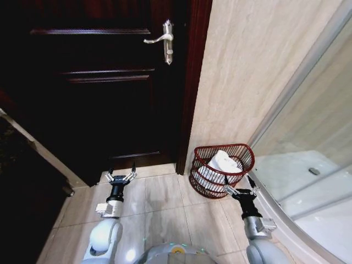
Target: Discard the used towel into the hamper.
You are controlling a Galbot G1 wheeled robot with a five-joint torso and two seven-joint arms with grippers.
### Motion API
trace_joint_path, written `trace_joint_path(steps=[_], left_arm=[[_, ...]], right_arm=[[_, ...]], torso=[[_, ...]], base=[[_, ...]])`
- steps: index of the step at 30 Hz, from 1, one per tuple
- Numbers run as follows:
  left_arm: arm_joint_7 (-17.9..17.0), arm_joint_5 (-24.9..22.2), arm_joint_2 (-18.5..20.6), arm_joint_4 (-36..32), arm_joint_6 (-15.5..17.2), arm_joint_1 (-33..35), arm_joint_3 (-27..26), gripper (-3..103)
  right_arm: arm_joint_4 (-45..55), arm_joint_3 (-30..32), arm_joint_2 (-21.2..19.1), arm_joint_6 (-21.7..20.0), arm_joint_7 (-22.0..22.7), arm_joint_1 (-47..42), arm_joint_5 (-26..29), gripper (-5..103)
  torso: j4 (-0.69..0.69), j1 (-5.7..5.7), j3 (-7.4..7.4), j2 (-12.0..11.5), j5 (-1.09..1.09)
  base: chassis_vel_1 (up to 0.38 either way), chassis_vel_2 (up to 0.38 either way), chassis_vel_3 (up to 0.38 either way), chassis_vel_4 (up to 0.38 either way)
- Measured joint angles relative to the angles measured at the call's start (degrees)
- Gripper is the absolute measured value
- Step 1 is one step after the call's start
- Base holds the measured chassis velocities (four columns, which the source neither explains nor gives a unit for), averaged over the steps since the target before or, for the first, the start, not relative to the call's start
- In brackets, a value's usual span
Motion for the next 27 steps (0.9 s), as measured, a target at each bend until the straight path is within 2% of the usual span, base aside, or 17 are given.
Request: trace_joint_path(steps=[14,27], left_arm=[[-1.54,-1.73,1.16,0.39,-0.47,-0.05,-0.48,100],[-2.23,-3.39,1.97,1.00,0.83,-0.36,-0.11,100]], right_arm=[[0.28,-0.66,0.83,0.33,-0.09,-1.00,-0.73,100],[0.23,-0.57,1.99,1.08,-0.09,-1.78,-1.35,100]], torso=[[0.00,0.00,0.00,0.00,-0.02],[0.00,0.00,0.00,0.00,-0.01]], base=[[0.106,-0.097,-0.097,0.084],[0.136,-0.120,-0.121,0.140]])
